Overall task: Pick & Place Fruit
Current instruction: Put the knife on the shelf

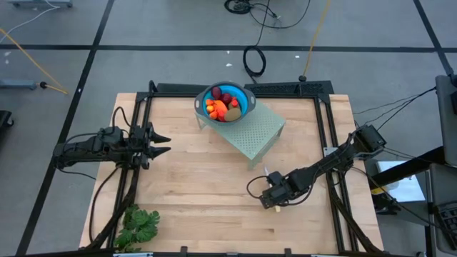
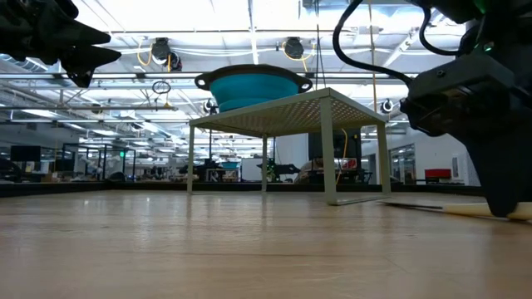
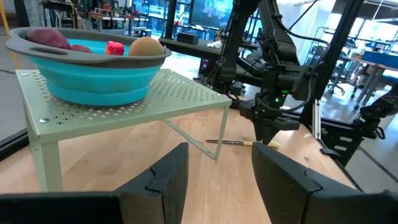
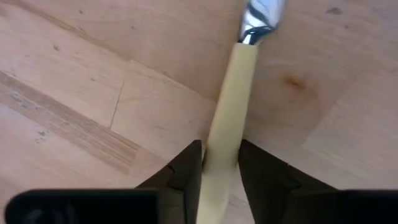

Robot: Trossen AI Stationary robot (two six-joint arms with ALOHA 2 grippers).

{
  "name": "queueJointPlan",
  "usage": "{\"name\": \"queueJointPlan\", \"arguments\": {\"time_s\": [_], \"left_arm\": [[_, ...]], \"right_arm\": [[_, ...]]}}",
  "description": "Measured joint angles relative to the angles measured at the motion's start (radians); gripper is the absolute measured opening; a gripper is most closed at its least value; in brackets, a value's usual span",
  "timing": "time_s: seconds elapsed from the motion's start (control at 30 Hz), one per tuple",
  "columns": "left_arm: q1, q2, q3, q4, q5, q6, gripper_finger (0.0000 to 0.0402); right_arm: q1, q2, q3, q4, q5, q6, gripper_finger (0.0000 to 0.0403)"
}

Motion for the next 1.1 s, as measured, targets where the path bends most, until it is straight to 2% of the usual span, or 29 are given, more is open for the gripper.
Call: {"name": "queueJointPlan", "arguments": {"time_s": [0.27, 0.77, 1.1], "left_arm": [[0.0, 0.0, 0.0, 0.0, 0.0, 0.001, 0.0177], [0.0, 0.0, 0.0, 0.0, 0.001, 0.005, 0.0177], [0.0, 0.0, 0.0, 0.0, 0.001, 0.005, 0.0177]], "right_arm": [[0.001, -0.001, -0.025, 0.019, 0.0, 0.001, 0.0068], [0.001, -0.002, -0.026, 0.0, -0.038, 0.111, 0.0062], [0.012, -0.076, -0.032, -0.04, -0.077, 0.17, 0.0061]]}}
